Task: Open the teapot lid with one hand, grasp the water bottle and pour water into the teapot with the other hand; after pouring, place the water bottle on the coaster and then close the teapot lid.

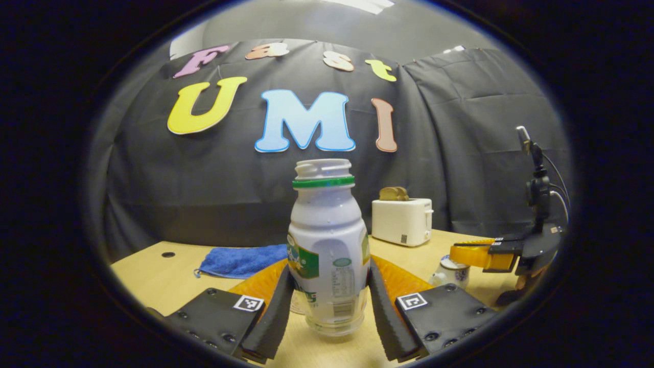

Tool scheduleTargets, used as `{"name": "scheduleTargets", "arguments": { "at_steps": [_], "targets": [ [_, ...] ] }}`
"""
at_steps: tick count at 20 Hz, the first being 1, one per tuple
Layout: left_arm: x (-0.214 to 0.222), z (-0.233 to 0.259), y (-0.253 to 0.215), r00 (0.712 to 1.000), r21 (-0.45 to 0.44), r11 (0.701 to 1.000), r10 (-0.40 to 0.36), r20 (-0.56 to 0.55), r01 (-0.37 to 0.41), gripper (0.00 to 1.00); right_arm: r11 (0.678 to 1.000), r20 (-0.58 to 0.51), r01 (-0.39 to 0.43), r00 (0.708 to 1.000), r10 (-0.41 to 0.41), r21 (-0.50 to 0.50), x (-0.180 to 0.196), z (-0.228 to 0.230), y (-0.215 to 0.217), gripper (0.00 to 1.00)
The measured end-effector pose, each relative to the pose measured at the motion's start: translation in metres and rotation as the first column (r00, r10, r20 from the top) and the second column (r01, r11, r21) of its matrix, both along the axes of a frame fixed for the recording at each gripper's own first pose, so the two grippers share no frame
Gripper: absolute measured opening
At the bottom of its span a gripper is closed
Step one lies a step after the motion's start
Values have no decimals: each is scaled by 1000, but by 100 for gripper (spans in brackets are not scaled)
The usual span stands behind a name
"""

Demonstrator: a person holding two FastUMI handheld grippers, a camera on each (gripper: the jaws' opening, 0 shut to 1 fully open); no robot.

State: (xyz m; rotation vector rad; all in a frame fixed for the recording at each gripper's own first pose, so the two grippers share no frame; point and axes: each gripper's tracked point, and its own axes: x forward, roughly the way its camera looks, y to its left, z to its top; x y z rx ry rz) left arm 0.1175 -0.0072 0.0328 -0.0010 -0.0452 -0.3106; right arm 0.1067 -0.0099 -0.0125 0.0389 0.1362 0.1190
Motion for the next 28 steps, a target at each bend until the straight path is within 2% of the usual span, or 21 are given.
{"name": "scheduleTargets", "arguments": {
  "at_steps": [1,2,4,5,6,7,8,9,11,12,13,15,18,19,20,21,23,24,26,27,28],
  "targets": [
    [1,-2,1,1000,2,1000,5,-3,-5,84,1000,12,12,1000,-12,1,-4,6,-4,11],
    [2,-3,4,1000,3,1000,14,-5,-14,84,1000,34,7,999,-8,12,-8,9,-5,18],
    [4,0,11,999,-10,999,33,3,-33,84,999,101,-9,995,5,40,-24,30,-4,65],
    [5,1,15,999,-15,999,43,9,-43,84,999,142,-5,990,-2,48,-34,41,-6,72],
    [9,3,22,998,-9,998,61,10,-61,84,999,170,-7,986,-1,48,-48,45,-5,96],
    [13,2,30,997,2,997,83,10,-83,80,999,185,-10,983,2,42,-62,45,-3,96],
    [16,6,37,995,10,995,99,13,-99,84,999,189,-16,982,10,33,-76,41,0,95],
    [20,9,40,994,10,994,106,14,-106,80,999,190,-25,982,20,24,-90,38,5,95],
    [28,13,40,995,-3,995,101,13,-101,79,999,197,-43,980,43,-5,-111,34,17,96],
    [32,14,38,995,-2,995,99,11,-99,84,999,197,-51,979,54,-18,-118,31,22,96],
    [37,13,35,996,7,996,94,6,-94,75,998,186,-65,980,69,-25,-122,25,29,96],
    [49,13,26,997,27,996,81,8,-82,75,994,155,-99,982,105,-47,-121,12,44,96],
    [72,14,17,998,10,998,65,14,-65,75,991,136,-128,982,133,-41,-120,13,50,98],
    [82,12,14,998,8,998,60,17,-60,80,990,137,-132,981,137,-41,-119,13,51,98],
    [90,9,15,998,10,998,64,13,-64,75,991,137,-130,981,134,-42,-118,13,51,98],
    [98,6,18,998,8,998,67,4,-67,84,991,139,-129,981,134,-41,-117,13,51,98],
    [111,-2,17,998,-17,998,52,-30,-52,75,992,138,-122,982,127,-41,-117,13,50,98],
    [116,-9,16,998,-26,999,41,-57,-42,80,993,138,-115,983,119,-40,-116,12,48,98],
    [127,-23,21,992,-15,998,56,-109,-58,80,993,139,-111,984,115,-40,-117,12,48,98],
    [131,-27,22,991,-11,998,58,-121,-59,84,993,138,-111,984,115,-40,-116,13,48,98],
    [131,-30,21,990,-11,998,55,-128,-57,84,993,139,-111,984,115,-40,-117,12,49,98]
  ]
}}
